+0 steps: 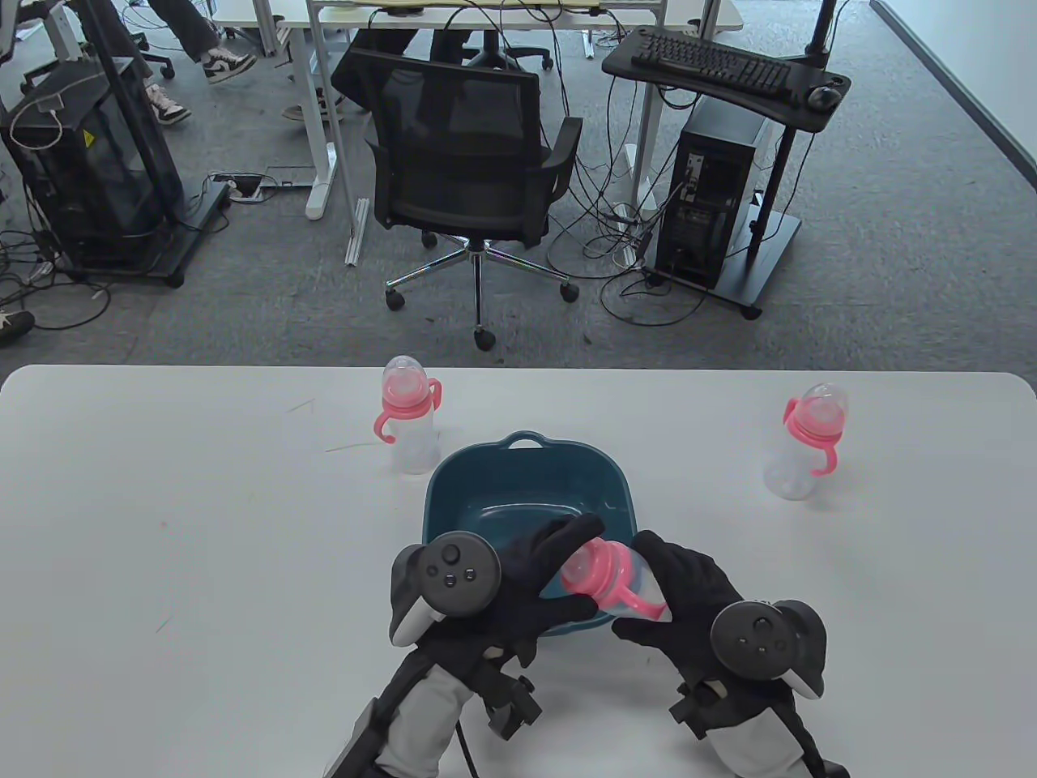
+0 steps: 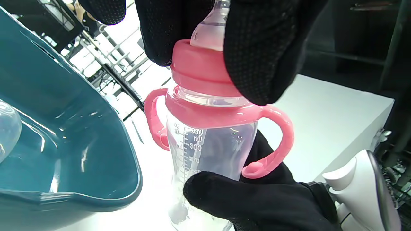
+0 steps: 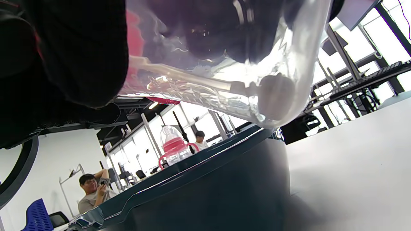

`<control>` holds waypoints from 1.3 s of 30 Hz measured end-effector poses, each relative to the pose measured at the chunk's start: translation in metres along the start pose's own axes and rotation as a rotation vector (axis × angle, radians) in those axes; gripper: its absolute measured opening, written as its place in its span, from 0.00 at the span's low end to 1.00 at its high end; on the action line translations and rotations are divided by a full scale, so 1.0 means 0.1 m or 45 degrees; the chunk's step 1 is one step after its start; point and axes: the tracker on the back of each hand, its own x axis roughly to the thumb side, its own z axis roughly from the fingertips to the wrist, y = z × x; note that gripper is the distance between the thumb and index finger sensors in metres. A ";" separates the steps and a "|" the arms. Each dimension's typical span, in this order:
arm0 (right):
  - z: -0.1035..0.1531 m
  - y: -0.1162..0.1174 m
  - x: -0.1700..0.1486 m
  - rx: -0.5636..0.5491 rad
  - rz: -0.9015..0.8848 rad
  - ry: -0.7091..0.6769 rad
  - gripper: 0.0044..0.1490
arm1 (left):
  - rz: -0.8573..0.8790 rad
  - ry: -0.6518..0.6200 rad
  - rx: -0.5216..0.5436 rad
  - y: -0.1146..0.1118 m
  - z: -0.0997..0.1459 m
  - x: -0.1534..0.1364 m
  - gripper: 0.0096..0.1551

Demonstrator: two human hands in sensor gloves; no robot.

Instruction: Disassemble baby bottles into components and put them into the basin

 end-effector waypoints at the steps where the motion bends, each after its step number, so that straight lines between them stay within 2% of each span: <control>1: 0.00 0.01 0.01 0.003 0.006 -0.004 0.61 | -0.003 0.004 0.007 0.00 0.00 0.00 0.49; 14: 0.00 0.05 0.04 0.023 0.013 -0.012 0.61 | -0.040 0.031 0.046 0.02 0.00 -0.02 0.49; 25: -0.01 0.06 0.04 0.031 -0.025 -0.006 0.61 | -0.033 0.025 0.153 0.14 0.06 0.01 0.47; 33: -0.01 0.05 0.00 0.028 -0.062 0.018 0.61 | 0.026 -0.006 0.228 0.31 0.07 0.18 0.47; 39: 0.00 0.03 -0.05 0.022 -0.080 0.040 0.61 | 0.022 -0.031 0.282 0.52 0.02 0.36 0.46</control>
